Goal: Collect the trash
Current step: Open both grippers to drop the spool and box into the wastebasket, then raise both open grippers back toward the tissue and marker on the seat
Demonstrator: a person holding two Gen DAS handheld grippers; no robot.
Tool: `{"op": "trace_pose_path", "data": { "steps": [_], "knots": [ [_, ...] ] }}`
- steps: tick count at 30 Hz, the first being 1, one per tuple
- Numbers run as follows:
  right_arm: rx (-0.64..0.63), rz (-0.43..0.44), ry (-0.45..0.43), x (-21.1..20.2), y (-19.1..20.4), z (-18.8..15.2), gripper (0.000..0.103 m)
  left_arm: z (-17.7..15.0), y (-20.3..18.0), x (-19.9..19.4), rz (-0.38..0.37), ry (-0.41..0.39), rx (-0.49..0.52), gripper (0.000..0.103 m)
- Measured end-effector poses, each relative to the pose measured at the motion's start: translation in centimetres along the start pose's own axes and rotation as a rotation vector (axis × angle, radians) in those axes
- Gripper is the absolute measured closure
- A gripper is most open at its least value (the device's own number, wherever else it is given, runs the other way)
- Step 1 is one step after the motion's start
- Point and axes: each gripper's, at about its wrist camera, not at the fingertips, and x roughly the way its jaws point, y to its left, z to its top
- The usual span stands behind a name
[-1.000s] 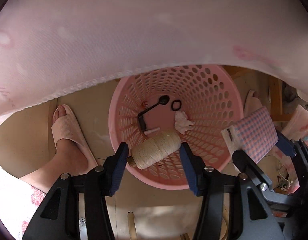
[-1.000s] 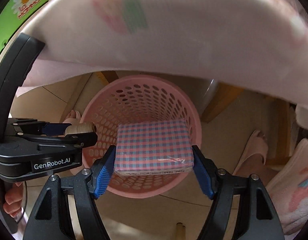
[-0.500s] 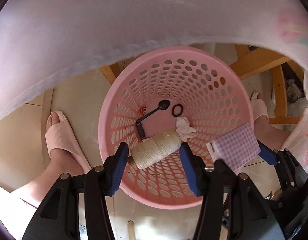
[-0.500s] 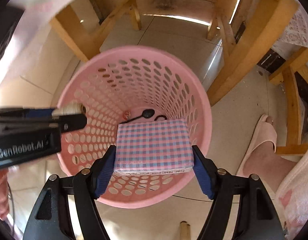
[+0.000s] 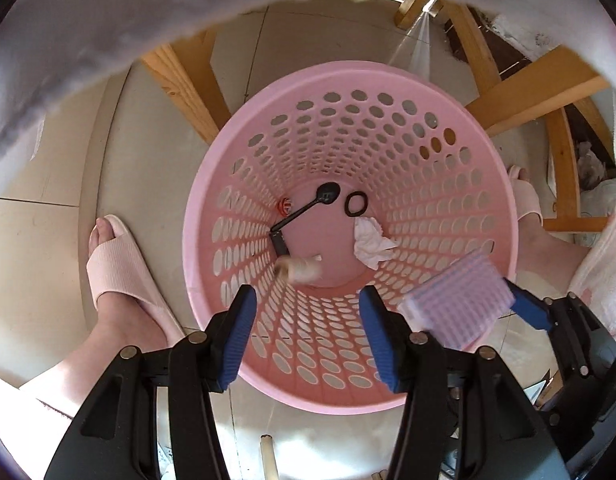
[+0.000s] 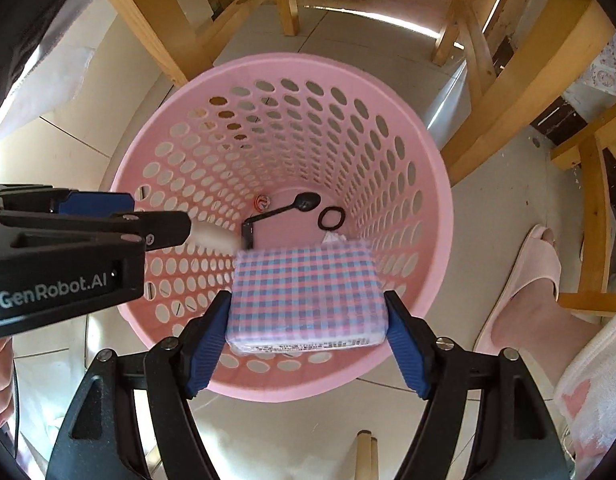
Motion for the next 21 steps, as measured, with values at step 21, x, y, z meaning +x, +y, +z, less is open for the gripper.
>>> {"op": "trace_pose_path", "data": {
  "steps": [21],
  "knots": [
    [-0.011,-0.053,-0.109,-3.3,0.2,0.1,0.017,-0.3,0.7,-2.1,0.064,-0.006,-0.04,0.036]
  ]
}}
